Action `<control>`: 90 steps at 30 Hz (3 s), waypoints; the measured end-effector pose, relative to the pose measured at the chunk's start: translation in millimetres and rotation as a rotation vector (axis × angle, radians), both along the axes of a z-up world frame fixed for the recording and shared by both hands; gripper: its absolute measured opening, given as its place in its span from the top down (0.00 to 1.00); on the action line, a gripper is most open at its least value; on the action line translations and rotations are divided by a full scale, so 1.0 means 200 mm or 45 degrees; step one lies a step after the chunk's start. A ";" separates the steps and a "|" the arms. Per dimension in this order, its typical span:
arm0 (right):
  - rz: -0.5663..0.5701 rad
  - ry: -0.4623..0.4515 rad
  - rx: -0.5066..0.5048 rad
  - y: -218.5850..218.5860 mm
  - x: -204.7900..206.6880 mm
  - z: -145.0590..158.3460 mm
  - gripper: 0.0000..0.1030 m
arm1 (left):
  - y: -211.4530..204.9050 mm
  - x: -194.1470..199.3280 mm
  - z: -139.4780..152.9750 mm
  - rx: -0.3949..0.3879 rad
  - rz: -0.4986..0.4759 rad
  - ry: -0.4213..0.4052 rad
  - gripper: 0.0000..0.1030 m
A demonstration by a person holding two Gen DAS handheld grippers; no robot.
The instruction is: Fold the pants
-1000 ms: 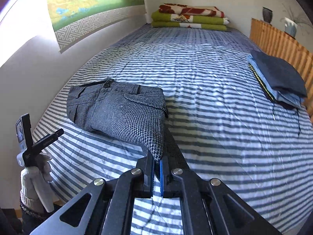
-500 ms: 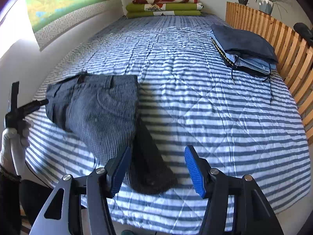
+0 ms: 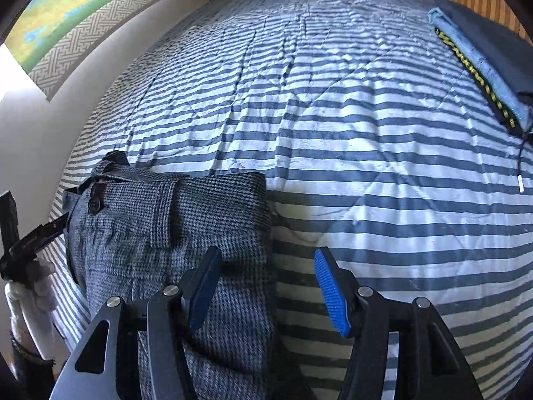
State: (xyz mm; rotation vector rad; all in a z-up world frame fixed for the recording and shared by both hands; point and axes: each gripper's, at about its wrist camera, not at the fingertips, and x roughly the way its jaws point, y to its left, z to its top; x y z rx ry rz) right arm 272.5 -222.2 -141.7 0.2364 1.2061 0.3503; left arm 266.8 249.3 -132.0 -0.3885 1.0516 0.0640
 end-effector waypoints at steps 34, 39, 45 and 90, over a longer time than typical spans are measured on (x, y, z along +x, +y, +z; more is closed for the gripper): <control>-0.267 -1.062 -0.386 -0.40 -0.77 1.87 0.96 | -1.05 -1.01 1.63 -0.054 -0.479 -0.731 0.92; -0.190 -1.051 -0.397 -0.21 -0.60 1.87 0.96 | -0.98 -1.05 1.44 -0.080 -0.413 -0.661 0.92; 0.104 -0.893 -0.379 0.45 -0.23 1.49 0.96 | -0.62 -1.06 1.00 -0.018 -0.153 -0.467 0.88; -0.261 -0.090 -0.399 -0.60 -0.24 0.12 0.53 | -0.18 -0.32 0.15 0.212 0.030 -0.066 0.37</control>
